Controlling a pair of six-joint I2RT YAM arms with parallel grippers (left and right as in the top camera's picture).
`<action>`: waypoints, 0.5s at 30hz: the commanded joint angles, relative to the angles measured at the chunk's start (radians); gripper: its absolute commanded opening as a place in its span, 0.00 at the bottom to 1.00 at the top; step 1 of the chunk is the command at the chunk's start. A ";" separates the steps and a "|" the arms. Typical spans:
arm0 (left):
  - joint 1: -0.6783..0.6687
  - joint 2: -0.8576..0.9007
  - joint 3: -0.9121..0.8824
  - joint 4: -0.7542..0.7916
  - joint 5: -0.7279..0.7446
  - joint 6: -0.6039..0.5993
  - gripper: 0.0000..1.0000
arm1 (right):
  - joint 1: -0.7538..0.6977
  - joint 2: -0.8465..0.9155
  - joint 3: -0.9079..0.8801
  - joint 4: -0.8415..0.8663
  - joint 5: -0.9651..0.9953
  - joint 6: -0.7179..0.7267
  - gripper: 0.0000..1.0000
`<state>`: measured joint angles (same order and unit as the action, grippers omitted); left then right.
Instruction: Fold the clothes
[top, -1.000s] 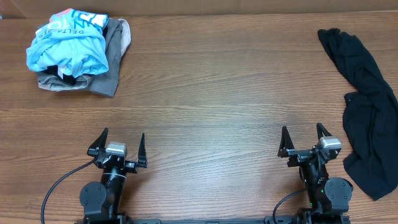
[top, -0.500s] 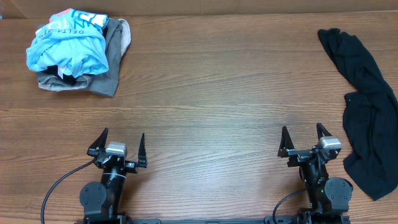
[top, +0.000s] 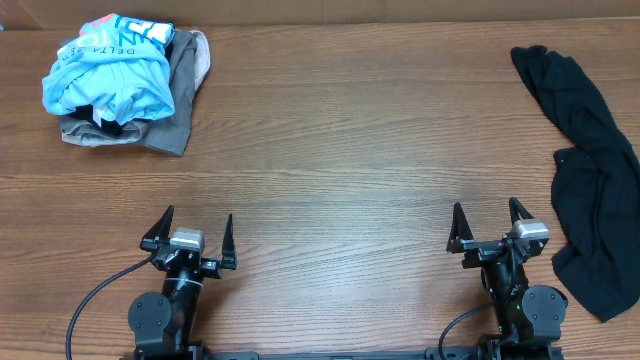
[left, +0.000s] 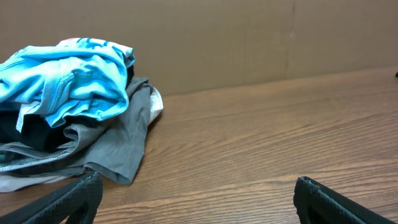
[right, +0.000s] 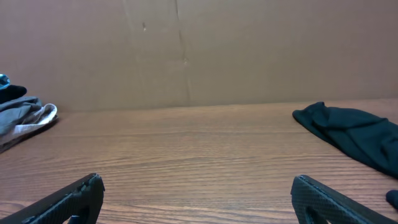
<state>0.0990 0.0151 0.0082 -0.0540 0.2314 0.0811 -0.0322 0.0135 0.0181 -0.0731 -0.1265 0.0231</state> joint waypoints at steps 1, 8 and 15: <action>0.005 -0.005 -0.003 0.002 0.013 0.001 1.00 | -0.003 -0.009 -0.010 0.003 -0.002 0.003 1.00; 0.005 -0.005 -0.003 0.008 0.005 0.002 1.00 | -0.003 -0.009 -0.010 0.004 -0.002 0.003 1.00; 0.005 -0.005 -0.003 0.018 0.013 0.001 1.00 | -0.003 -0.009 -0.010 0.011 -0.009 0.003 1.00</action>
<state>0.0990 0.0151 0.0082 -0.0387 0.2314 0.0811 -0.0322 0.0135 0.0185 -0.0711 -0.1272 0.0231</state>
